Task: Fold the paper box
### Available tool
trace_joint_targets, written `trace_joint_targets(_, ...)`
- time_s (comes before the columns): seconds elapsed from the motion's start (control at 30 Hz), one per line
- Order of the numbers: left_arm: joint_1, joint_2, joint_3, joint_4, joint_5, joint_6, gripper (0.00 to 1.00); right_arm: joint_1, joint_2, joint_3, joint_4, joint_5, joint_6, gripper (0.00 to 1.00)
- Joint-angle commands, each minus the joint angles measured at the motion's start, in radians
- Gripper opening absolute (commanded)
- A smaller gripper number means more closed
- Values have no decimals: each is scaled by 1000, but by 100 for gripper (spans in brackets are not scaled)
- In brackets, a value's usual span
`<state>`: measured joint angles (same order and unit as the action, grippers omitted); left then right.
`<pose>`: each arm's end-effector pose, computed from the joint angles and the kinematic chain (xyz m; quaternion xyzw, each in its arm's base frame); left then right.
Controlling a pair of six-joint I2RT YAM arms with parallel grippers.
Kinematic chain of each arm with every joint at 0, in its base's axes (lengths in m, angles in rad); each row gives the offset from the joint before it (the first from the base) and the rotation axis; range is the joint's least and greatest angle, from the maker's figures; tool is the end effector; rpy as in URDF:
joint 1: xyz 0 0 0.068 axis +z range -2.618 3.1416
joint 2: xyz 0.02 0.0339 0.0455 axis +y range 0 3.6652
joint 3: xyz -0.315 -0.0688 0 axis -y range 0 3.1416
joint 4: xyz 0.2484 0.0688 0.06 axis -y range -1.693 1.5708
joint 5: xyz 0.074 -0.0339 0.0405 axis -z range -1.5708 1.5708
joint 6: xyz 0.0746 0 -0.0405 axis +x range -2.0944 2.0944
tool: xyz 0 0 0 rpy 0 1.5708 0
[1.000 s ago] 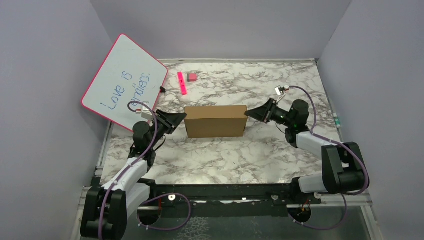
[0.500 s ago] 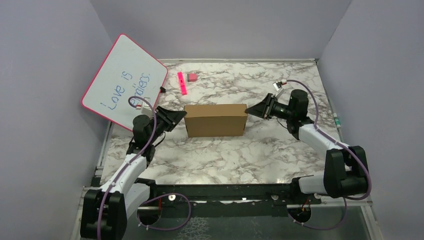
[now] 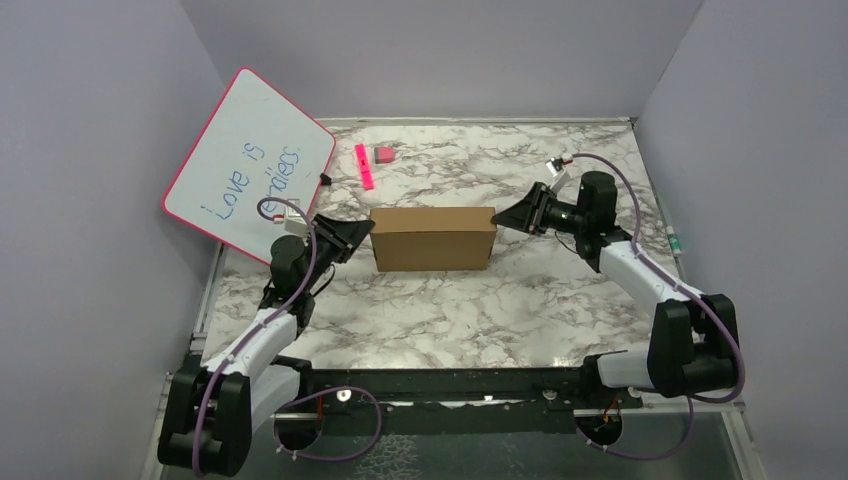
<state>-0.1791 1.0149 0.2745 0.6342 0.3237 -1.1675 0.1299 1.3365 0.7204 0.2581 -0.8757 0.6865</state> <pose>0.2138 -0.0628 0.2425 -0.2533 0.6972 -0.5051 0.4411 0.2884 0.0955 0.2827 -0.0279 0.7819 0.5247 0.3354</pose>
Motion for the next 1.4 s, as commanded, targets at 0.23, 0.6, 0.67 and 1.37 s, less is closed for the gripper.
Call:
trace_joint_targets(0.23, -13, -98, 270, -575, -117, 338, 47, 1, -43, 260, -339, 62, -284, 55)
trace_joint_targets(0.6, -10, -149, 586, -843, -213, 848, 79, 208, -105, 342, -399, 123, -505, 77)
trace_joint_targets(0.67, -10, -166, 605, -879, -249, 923, 86, 255, -93, 374, -416, 138, -560, 77)
trace_joint_targets(1.37, -127, -373, 443, -928, -716, 940, 95, 562, 315, 876, -921, 402, -1237, 100)
